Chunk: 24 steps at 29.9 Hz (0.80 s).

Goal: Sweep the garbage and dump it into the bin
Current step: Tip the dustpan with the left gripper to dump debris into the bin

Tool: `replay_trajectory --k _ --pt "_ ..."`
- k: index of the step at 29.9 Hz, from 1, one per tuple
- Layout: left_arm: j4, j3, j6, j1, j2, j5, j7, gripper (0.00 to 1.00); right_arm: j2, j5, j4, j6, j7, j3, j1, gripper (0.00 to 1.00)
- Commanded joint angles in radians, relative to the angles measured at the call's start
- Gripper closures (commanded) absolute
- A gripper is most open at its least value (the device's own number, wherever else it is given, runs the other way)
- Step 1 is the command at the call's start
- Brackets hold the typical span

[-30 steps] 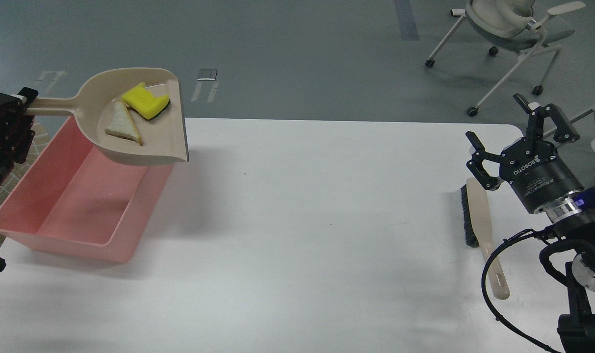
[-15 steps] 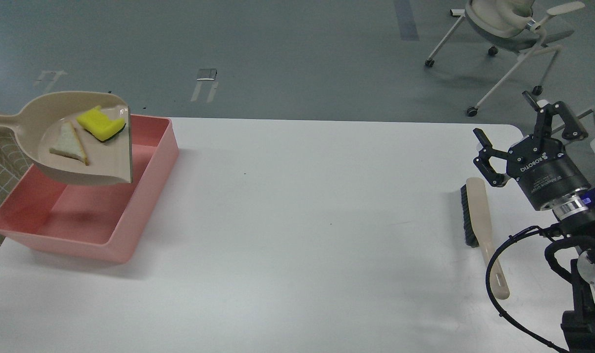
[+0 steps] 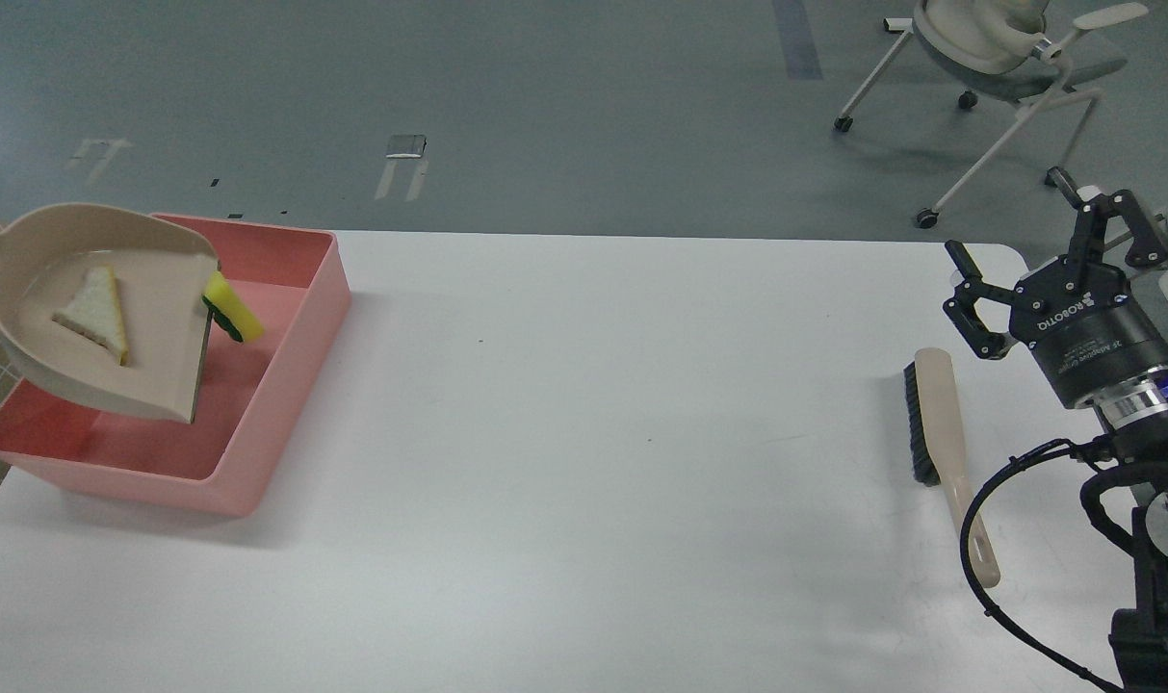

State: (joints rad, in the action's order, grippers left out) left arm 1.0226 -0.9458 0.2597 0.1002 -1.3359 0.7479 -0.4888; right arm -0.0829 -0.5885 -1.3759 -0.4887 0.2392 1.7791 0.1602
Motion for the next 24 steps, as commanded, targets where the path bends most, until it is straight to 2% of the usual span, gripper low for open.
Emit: replay_trajectory --k 1,5,10,16,24 --pt "0.010 -0.004 -0.004 0.025 -0.005 0.027 0.000 0.78 0.000 0.013 0.003 0.000 -0.003 0.005 -0.002 0.03" --pt "0.094 -0.005 -0.005 0.081 -0.093 0.105 0.000 0.78 0.000 0.019 0.008 0.000 -0.004 0.005 -0.004 0.03" --pt "0.159 -0.005 -0.005 0.105 -0.137 0.135 0.000 0.78 0.000 0.021 0.008 0.000 -0.008 0.005 -0.008 0.03" --pt "0.159 -0.005 -0.013 0.167 -0.135 0.218 0.000 0.78 -0.003 0.029 0.008 0.000 -0.008 0.016 -0.013 0.02" --pt "0.189 -0.018 -0.016 0.246 -0.115 0.180 0.000 0.78 -0.006 0.035 0.006 0.000 -0.008 0.043 -0.047 0.02"
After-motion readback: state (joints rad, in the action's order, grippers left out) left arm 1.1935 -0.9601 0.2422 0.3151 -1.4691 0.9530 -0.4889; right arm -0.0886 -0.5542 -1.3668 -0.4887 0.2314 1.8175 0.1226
